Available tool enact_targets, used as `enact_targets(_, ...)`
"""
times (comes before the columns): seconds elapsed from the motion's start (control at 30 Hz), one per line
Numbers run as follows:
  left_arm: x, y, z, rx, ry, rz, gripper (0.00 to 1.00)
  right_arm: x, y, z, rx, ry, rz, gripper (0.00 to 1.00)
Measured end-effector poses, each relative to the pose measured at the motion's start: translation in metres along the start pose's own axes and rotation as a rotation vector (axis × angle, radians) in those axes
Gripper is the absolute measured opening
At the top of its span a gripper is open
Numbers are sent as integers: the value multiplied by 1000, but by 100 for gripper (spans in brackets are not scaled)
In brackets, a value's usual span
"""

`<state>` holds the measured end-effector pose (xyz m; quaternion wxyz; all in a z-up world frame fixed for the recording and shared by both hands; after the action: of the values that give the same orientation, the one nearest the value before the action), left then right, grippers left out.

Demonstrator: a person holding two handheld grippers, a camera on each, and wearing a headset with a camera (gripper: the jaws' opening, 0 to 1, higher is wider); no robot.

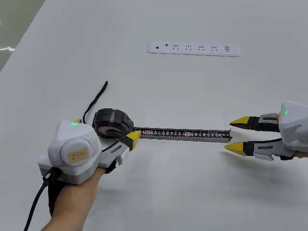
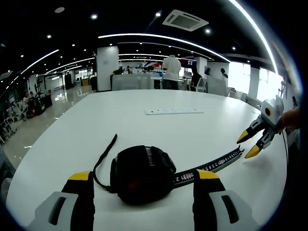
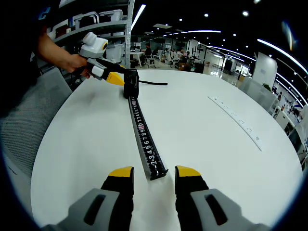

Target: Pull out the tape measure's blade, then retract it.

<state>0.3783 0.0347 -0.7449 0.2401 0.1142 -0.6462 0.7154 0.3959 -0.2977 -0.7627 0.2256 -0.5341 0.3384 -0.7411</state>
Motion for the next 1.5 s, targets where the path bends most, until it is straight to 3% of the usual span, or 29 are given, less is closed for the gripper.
enact_targets(0.3,-8,1,-2,7,-29,-14,75,-6,4,4,22,-39,-8,26)
enact_targets(0.77,-17,7,0,27,-51,-34,71,-11,8,5,36,-41,-14,15)
enact_targets(1.5,-21,6,4,32,-95,-28,62,-11,10,4,62,-55,-13,13)
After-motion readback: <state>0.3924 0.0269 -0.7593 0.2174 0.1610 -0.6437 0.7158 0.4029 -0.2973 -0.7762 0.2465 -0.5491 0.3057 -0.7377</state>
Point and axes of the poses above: the centre of the closed fingertips' face, and the gripper's own axes: x roughly backward along the fingers, z roughly to its right, y roughly out of its underside, the point moved 7 cm from there along x, roughly backward along the fingers, and after that the axes turned 8 degrees about x, right-handed, at the moved point
